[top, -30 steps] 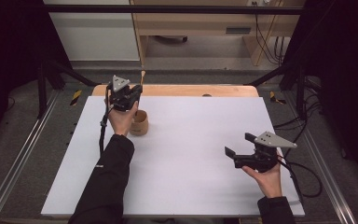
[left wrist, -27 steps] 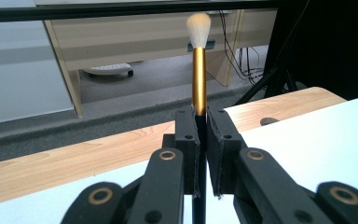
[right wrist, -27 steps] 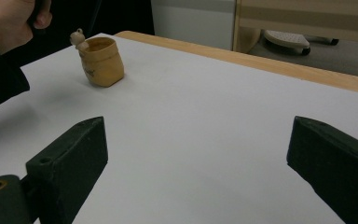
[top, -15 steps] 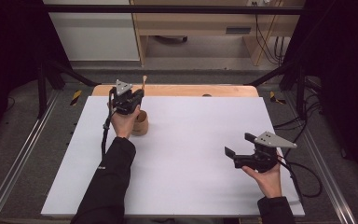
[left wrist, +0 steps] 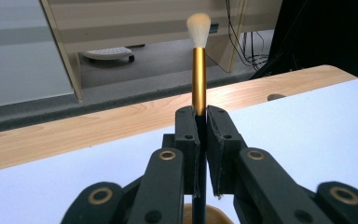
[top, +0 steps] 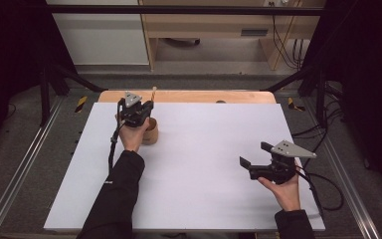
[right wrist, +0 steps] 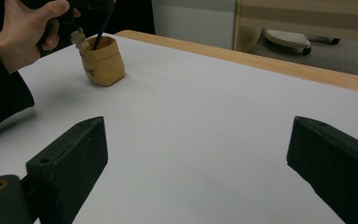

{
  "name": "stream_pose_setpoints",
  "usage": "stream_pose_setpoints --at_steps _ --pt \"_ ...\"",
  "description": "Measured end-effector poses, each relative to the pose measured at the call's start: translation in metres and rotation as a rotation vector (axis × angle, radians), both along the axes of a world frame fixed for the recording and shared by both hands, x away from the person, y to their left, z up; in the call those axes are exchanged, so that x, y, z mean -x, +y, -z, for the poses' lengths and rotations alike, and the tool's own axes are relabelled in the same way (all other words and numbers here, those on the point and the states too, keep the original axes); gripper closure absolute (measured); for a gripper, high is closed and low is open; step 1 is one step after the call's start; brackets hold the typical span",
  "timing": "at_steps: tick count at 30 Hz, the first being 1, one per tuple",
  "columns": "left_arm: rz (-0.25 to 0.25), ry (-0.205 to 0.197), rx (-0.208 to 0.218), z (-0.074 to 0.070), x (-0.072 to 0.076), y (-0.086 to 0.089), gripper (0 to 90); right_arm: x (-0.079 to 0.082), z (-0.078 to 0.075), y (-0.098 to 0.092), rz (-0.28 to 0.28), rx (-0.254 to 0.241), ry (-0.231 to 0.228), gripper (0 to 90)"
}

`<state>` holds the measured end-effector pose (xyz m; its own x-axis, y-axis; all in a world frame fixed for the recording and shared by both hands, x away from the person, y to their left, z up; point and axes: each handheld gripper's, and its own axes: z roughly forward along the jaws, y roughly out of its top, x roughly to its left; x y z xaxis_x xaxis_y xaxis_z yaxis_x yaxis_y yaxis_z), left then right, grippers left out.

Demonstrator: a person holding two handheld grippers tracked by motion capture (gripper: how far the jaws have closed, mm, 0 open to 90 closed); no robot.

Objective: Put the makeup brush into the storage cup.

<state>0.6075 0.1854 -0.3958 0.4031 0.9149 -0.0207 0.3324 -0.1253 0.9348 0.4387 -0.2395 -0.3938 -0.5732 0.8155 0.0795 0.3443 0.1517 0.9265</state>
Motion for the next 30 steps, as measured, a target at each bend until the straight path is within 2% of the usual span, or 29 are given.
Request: stream_pose_setpoints --at_steps 14,30 --pt "0.014 0.009 -0.015 0.011 0.009 0.002 83.5 0.0 0.0 0.0 0.001 -0.004 -0.001 5.6" --pt "0.023 0.004 -0.046 0.015 0.016 0.002 83.4 0.001 -0.001 0.0 0.001 -0.009 -0.002 5.7"
